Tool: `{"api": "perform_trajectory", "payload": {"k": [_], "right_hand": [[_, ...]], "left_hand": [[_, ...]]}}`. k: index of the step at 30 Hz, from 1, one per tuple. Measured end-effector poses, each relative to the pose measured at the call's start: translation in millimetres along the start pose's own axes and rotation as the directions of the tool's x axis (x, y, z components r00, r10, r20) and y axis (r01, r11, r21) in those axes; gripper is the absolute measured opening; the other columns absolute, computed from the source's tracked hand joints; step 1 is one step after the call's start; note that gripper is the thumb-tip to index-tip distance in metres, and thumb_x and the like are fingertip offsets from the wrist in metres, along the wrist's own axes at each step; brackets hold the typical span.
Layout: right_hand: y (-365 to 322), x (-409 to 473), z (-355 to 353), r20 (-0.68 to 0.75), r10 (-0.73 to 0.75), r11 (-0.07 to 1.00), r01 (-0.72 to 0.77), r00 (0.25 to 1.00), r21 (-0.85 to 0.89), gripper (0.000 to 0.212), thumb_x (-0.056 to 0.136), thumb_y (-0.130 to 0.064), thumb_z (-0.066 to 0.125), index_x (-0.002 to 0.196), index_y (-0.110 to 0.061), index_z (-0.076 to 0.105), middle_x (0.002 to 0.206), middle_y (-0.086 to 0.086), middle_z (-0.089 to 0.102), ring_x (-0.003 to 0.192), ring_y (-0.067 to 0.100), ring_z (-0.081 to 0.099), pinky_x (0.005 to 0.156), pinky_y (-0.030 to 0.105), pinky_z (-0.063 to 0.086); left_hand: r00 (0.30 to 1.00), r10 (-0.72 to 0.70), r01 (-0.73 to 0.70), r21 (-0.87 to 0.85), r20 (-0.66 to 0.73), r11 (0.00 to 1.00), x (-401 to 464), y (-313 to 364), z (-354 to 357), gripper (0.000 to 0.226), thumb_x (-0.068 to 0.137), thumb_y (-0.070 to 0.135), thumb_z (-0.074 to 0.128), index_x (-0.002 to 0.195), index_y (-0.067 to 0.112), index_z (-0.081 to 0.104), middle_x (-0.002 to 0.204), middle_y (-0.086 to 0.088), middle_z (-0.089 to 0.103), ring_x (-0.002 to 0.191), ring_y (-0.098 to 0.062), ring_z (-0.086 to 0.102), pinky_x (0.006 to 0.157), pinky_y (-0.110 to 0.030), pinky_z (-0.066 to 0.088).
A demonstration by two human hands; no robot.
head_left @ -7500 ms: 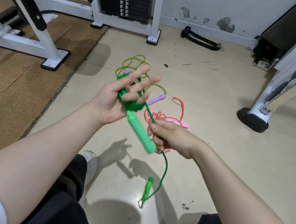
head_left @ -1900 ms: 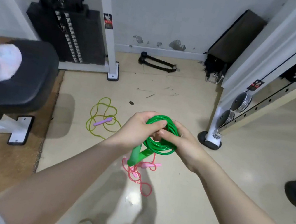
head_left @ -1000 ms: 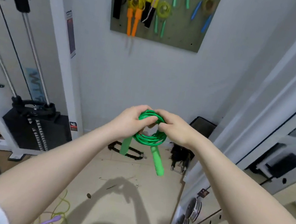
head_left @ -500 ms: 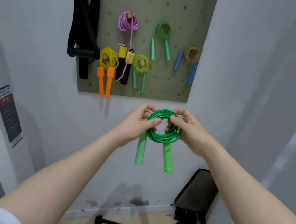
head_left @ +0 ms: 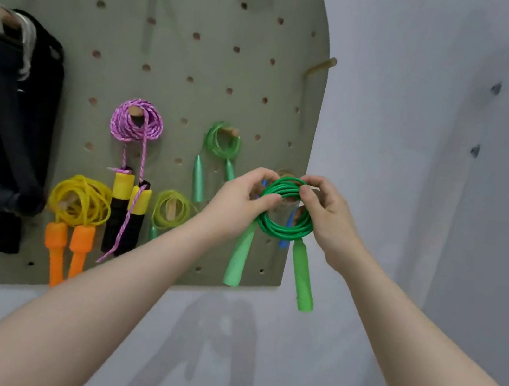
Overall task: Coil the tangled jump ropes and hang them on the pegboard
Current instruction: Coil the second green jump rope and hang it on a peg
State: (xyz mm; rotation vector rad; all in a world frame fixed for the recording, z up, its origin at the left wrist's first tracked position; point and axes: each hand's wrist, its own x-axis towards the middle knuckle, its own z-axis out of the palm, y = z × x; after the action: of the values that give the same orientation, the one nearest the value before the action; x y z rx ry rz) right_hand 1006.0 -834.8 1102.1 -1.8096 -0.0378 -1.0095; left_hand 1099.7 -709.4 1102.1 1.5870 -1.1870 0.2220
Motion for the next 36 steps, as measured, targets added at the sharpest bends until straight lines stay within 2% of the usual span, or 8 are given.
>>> {"api": "perform_trajectory", "payload": {"k": [3,9,14,21,25,27,32,36], "right_hand": [[5.1,58.3,-13.3,-0.024,-0.138,0.989,0.136,0.99,-0.053,0.012,0.098,-0.015,0.045,0.102,-0.016,0.055,0.089,0.002,0.064,0.058,0.003,0.056,0.058,0.02,0.045],[-32.0,174.8,-50.2,-0.087,-0.418,0.901,0.4,0.904,-0.167,0.016,0.099,-0.021,0.04,0.091,-0.029,0.051,0.089,-0.002,0.063,0.054,0.017,0.055,0.055,0.032,0.045],[-49.4,263.4,-70.8,-0.027,-0.682,0.648,0.587,0.731,-0.485,0.015,0.099,-0.022,0.038,0.098,-0.017,0.053,0.088,0.004,0.061,0.071,0.028,0.06,0.064,0.034,0.048],[-17.2,343.7,-70.4,-0.009,-0.589,0.709,0.511,0.808,-0.485,0.022,0.1,-0.022,0.037,0.1,-0.011,0.056,0.077,0.0,0.053,0.064,0.016,0.052,0.053,0.017,0.037],[18.1,368.9,-57.3,0.042,-0.677,0.39,0.407,0.735,-0.826,0.033,0.1,-0.025,0.031,0.124,-0.012,0.05,0.134,0.013,0.042,0.115,0.034,0.042,0.079,0.04,0.04],[20.1,375.8,-56.3,0.032,-0.701,0.354,0.387,0.712,-0.851,0.038,0.101,-0.026,0.029,0.136,-0.016,0.04,0.15,0.011,0.026,0.128,0.034,0.031,0.089,0.044,0.037],[25.6,378.8,-55.2,0.043,-0.465,0.549,0.327,0.884,-0.769,0.048,0.101,-0.037,0.025,0.147,-0.025,0.018,0.155,0.006,0.017,0.135,0.031,0.025,0.101,0.045,0.033],[33.5,331.5,-54.2,-0.099,-0.454,0.777,0.34,0.885,-0.53,0.064,0.099,-0.038,0.034,0.15,-0.014,0.005,0.158,0.009,0.002,0.144,0.025,0.006,0.115,0.038,0.013]], "left_hand": [[0.992,0.092,-0.09,0.028,-0.086,0.996,57.2,-0.5,5.5,0.019,0.088,0.02,0.062,0.102,0.032,0.056,0.087,0.002,0.066,0.074,-0.011,0.059,0.07,-0.018,0.046],[0.933,0.305,-0.272,0.179,-0.189,0.945,175.3,42.8,-4.3,0.015,0.089,0.028,0.06,0.103,0.033,0.058,0.092,0.008,0.062,0.075,-0.011,0.06,0.071,-0.021,0.048],[0.868,0.44,-0.349,0.348,-0.231,0.87,252.1,60.0,-14.9,0.015,0.088,0.029,0.061,0.103,0.028,0.057,0.087,0.013,0.059,0.07,0.001,0.055,0.066,-0.015,0.045],[0.891,0.362,-0.197,0.483,-0.275,0.853,328.9,25.6,-7.2,0.023,0.092,0.024,0.054,0.113,0.017,0.061,0.1,0.001,0.064,0.095,-0.018,0.06,0.077,-0.024,0.043],[0.693,0.664,0.067,0.942,-0.28,0.328,347.5,-15.7,-1.0,0.039,0.089,0.031,0.039,0.115,0.018,0.064,0.126,-0.013,0.055,0.115,-0.034,0.051,0.092,-0.043,0.041],[0.726,0.631,0.082,0.945,-0.274,0.316,349.7,-16.8,-1.0,0.052,0.088,0.037,0.026,0.126,0.02,0.057,0.139,-0.017,0.046,0.126,-0.036,0.042,0.102,-0.05,0.032],[0.884,0.393,0.119,0.935,-0.254,0.335,349.4,-13.1,-2.7,0.051,0.1,0.04,0.026,0.149,0.031,0.014,0.158,-0.003,0.01,0.144,-0.023,0.008,0.115,-0.043,0.006],[0.947,0.243,0.039,0.827,-0.209,0.561,305.7,-2.5,-1.2,0.066,0.097,0.049,0.027,0.15,0.023,-0.003,0.159,-0.001,0.001,0.146,-0.018,0.003,0.117,-0.038,0.008]]}}
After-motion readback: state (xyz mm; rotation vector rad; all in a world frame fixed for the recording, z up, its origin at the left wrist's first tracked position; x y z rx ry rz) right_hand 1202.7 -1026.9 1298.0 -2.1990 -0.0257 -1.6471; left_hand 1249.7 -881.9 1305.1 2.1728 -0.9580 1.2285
